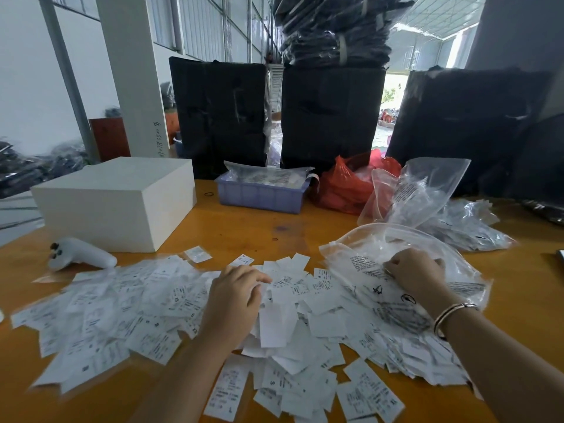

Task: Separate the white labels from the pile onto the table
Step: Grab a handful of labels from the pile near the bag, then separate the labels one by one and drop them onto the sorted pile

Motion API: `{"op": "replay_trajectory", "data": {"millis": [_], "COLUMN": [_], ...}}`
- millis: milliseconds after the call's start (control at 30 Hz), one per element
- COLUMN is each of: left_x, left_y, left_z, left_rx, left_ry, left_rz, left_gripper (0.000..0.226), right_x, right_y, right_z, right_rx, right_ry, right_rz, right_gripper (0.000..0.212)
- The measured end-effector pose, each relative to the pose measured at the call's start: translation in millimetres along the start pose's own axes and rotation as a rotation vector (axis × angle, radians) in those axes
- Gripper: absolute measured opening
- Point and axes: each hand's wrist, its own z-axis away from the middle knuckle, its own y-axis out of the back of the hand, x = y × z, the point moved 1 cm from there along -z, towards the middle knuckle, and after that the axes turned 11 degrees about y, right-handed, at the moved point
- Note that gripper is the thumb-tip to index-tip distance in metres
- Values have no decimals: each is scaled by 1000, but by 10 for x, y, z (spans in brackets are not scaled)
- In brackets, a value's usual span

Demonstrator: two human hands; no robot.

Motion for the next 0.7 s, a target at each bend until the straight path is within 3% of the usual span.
{"op": "replay_trajectory", "data": {"millis": [133,267,467,600,700], "left_x": [11,23,19,27,37], "left_y": [0,-21,-35,-35,-32], "left_z": [7,21,21,21,13], "left_rx": [-34,-57,-75,-88,-84], "left_ry": [-3,1,11,21,48], "left_rz": [29,50,67,73,112], "left_gripper": [21,21,21,21,20], "right_x": [-50,-85,-118,-72,-204], "right_y": [83,170,112,132,259], "right_z": [55,109,50,27,101], "right_rx": [133,314,147,184,362], "right_ry": [114,139,63,-37,-43], "right_rz": [165,9,-88,-474,-816], "right_gripper": [35,39,28,12,10]}}
